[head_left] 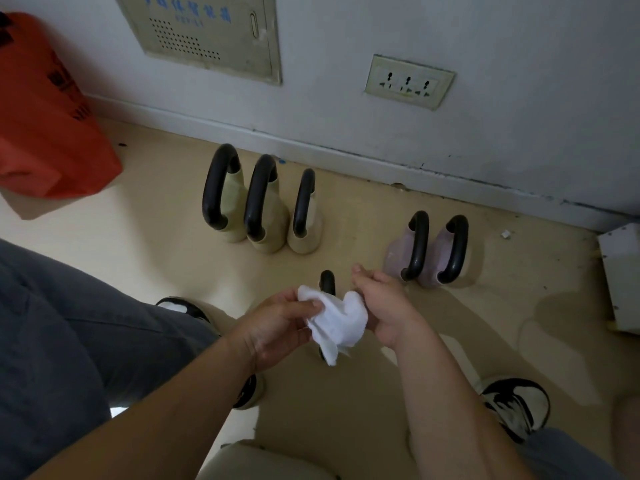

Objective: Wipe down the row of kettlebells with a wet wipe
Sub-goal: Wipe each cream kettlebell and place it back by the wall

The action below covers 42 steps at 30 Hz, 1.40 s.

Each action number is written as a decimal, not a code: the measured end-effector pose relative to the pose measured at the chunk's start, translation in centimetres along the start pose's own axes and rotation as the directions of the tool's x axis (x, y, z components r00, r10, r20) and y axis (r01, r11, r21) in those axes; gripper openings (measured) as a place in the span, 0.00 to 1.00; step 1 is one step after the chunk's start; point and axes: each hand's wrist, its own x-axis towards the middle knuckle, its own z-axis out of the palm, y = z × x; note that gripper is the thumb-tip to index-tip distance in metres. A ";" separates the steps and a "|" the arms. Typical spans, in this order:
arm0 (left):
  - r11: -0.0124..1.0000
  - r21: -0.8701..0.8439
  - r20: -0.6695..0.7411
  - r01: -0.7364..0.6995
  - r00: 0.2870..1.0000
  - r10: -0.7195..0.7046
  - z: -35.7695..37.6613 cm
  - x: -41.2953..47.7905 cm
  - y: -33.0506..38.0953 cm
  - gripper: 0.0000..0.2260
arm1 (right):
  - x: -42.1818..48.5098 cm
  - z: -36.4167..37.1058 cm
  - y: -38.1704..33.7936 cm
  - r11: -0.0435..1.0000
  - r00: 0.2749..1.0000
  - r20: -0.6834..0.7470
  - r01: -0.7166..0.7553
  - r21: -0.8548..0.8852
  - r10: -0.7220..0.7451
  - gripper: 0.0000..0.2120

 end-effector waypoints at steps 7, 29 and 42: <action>0.996 -0.018 0.011 -0.090 0.996 0.090 1.6 0.7 1.2 0.17 | -1.2 -1.0 -0.8 0.976 0.947 0.239 -0.195 -0.097 0.213 0.39; 0.991 0.086 -0.341 0.104 0.938 -0.069 -0.8 0.0 0.3 0.06 | 1.6 2.4 2.7 0.928 0.921 -0.226 0.254 -0.272 -0.318 0.18; 0.274 0.941 -0.309 0.201 0.842 0.442 8.3 5.1 -3.6 0.34 | 5.5 0.1 6.2 0.962 0.979 -0.075 -0.171 0.214 0.190 0.35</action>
